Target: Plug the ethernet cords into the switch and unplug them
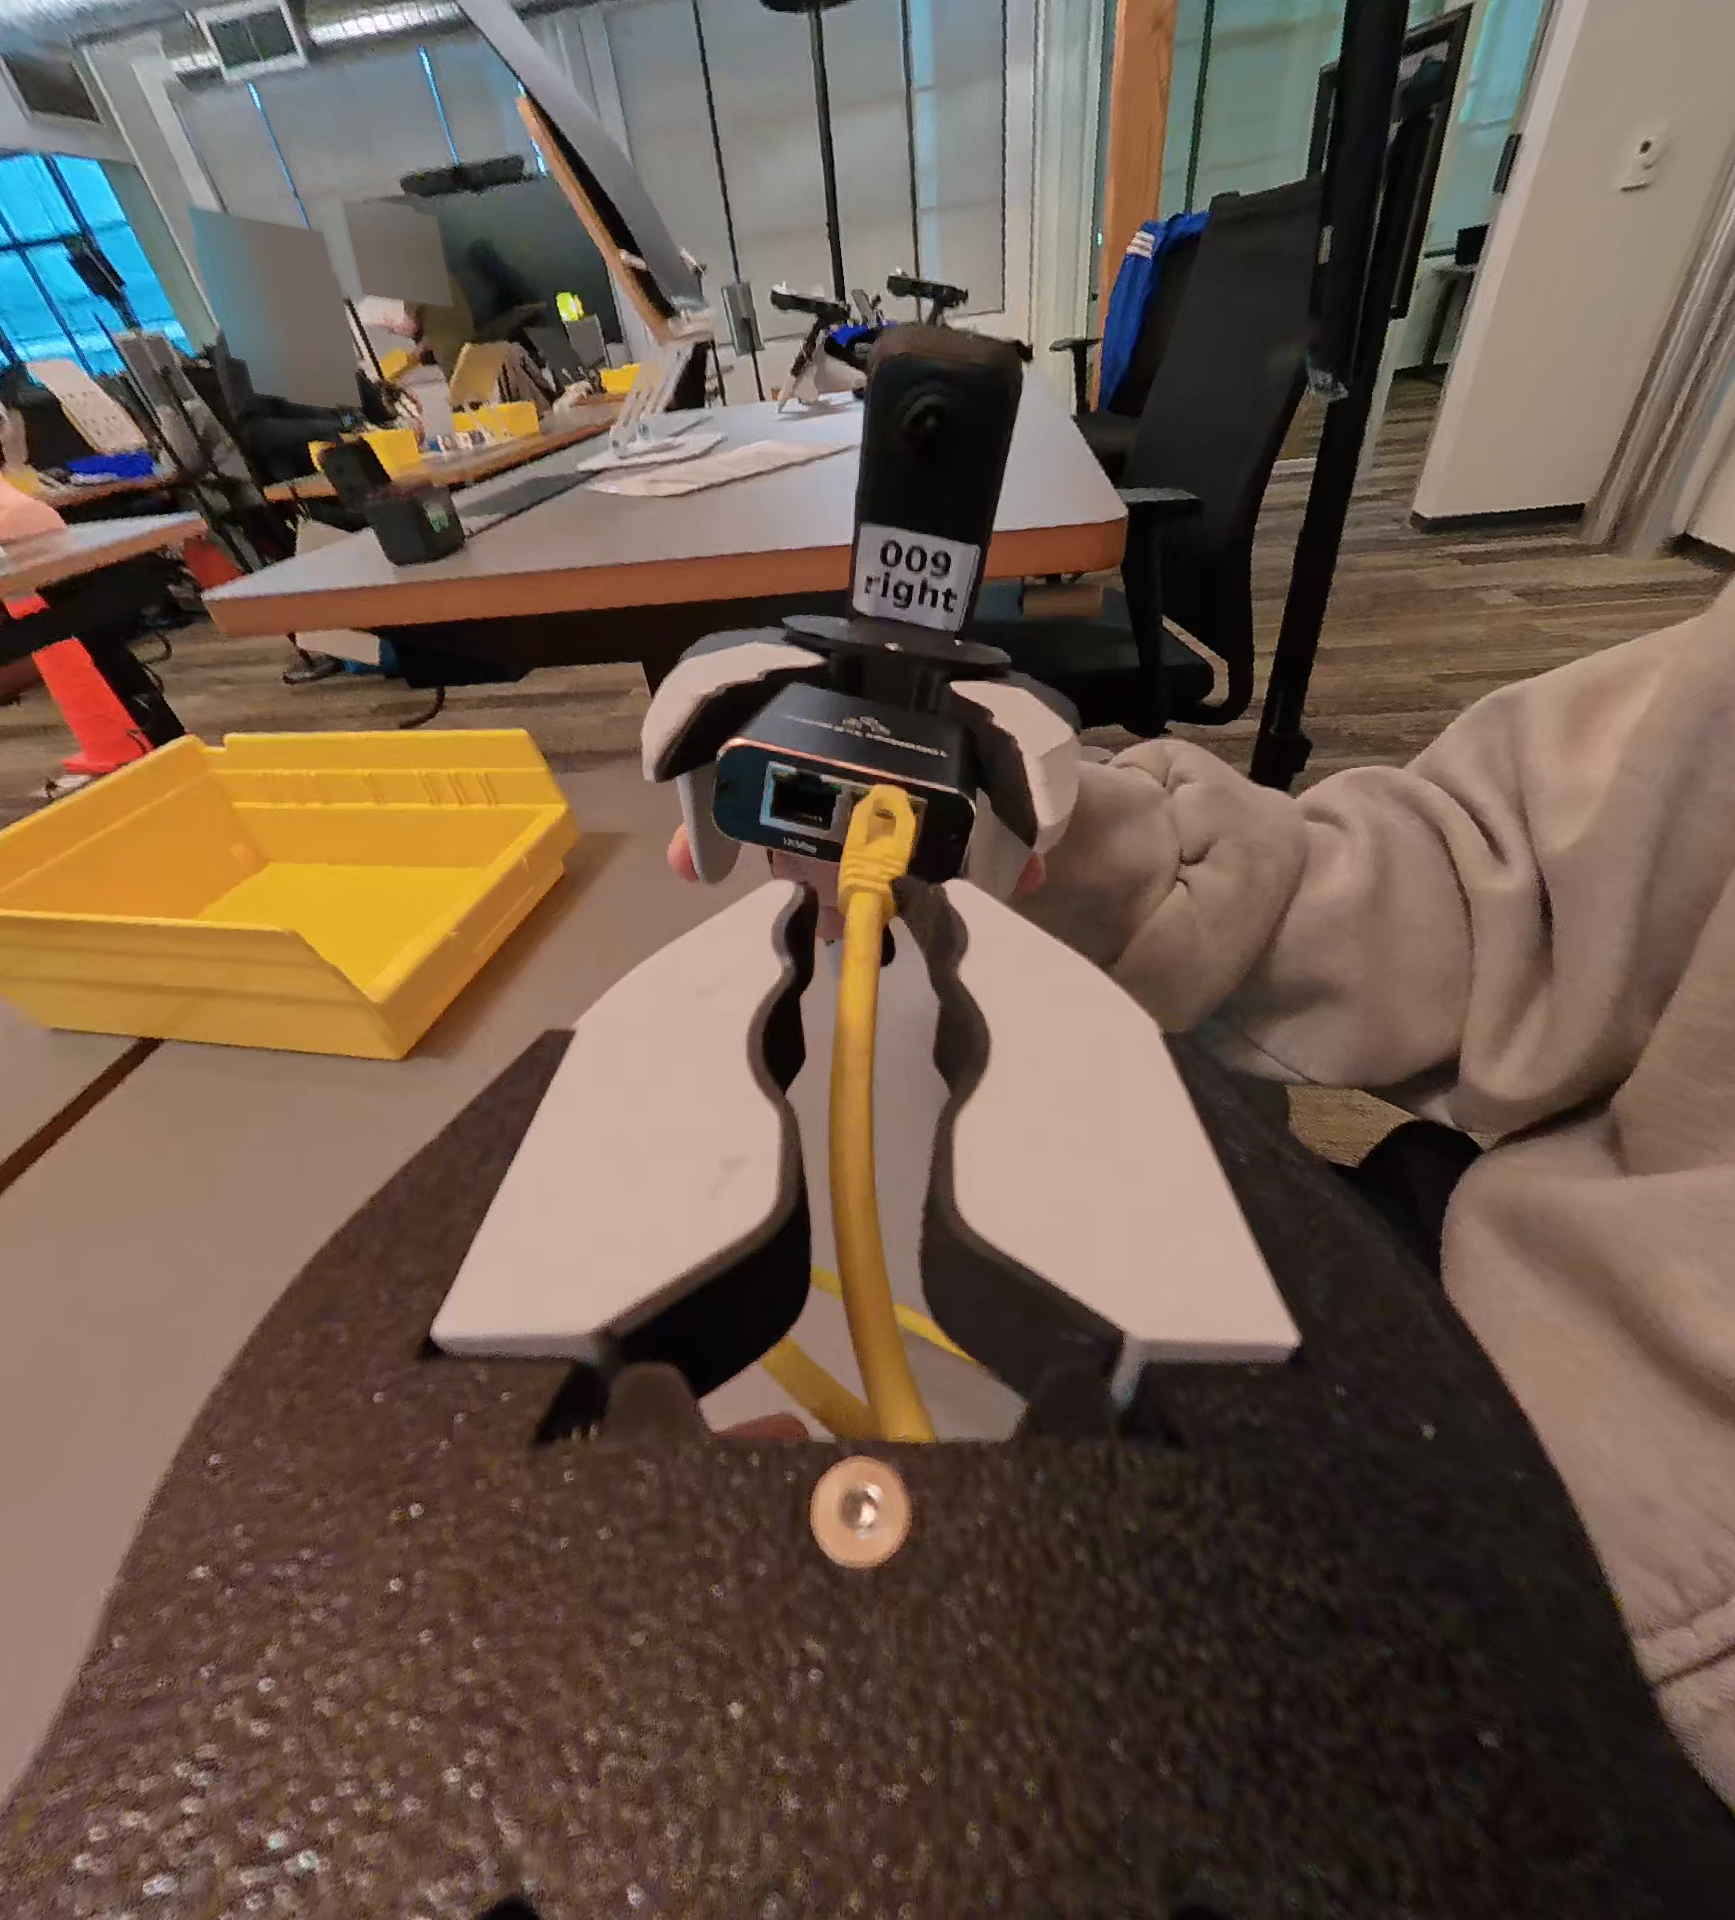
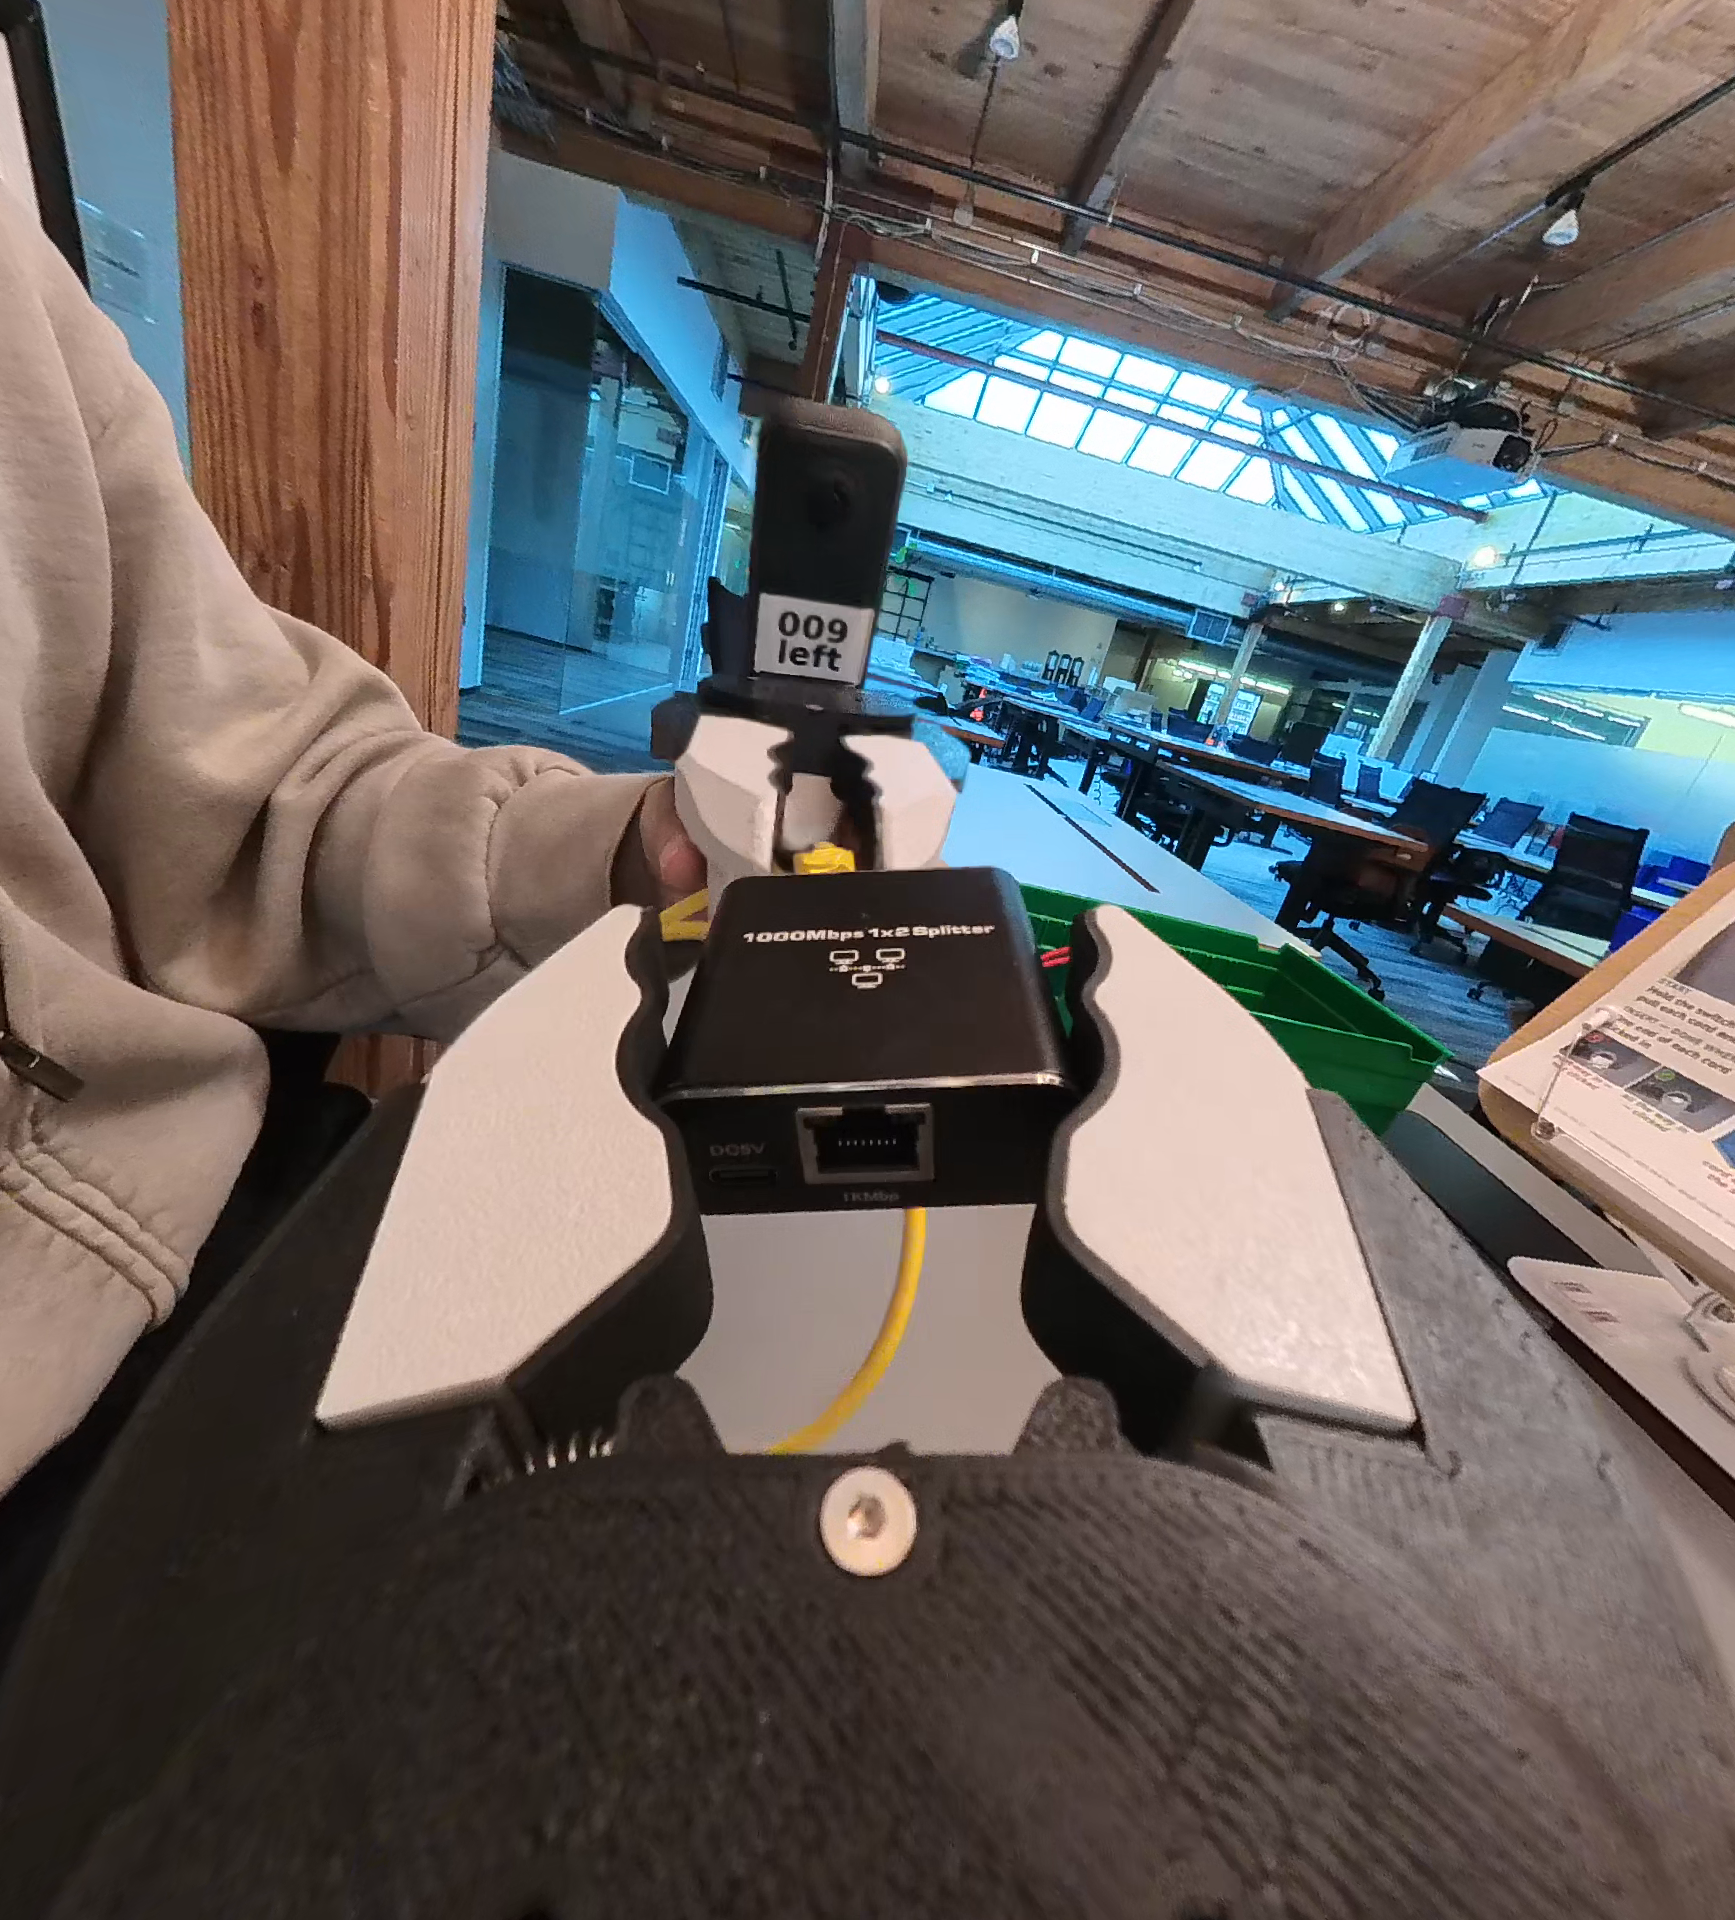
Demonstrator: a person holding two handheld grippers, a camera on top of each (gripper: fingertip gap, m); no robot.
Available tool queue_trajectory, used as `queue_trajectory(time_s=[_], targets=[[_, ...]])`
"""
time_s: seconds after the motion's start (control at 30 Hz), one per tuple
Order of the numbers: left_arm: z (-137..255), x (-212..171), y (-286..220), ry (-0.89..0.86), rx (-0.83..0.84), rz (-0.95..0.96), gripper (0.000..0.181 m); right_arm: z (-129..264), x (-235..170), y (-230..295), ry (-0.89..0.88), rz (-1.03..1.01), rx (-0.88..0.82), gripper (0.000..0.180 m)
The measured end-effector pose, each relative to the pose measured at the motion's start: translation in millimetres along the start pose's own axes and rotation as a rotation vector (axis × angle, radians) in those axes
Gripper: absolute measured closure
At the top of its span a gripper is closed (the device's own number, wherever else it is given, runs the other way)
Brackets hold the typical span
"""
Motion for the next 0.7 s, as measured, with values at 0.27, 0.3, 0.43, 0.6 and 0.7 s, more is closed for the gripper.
queue_trajectory(time_s=[0.27, 0.3, 0.43, 0.6, 0.7], targets=[[1, -4, -1, 0.036, 0.037, -0.045, 0.170, -4, -5, -1, 0.017, -0.035, 0.002, 0.104], [2, -3, -1, 0.024, 0.042, -0.049, 0.170, -5, -5, -2, 0.005, -0.045, 0.004, 0.104], [4, -4, 1, 0.046, 0.067, -0.072, 0.170, -8, -10, -4, 0.028, -0.084, -0.007, 0.104], [5, -5, 2, 0.063, 0.045, -0.024, 0.170, -11, -14, -5, 0.032, -0.115, -0.001, 0.104], [6, -3, 3, 0.066, 0.034, -0.015, 0.170, -13, -13, -4, 0.031, -0.117, 0.003, 0.104]])
Point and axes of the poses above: each gripper's, where its closed fingertips meet, z back along the fingers, x out of its top, y = z × x across the jaws, the point moved 6 cm from there along z, back along the fingers, and after that the axes turned 10 degrees about -z, right-handed, at the moved point
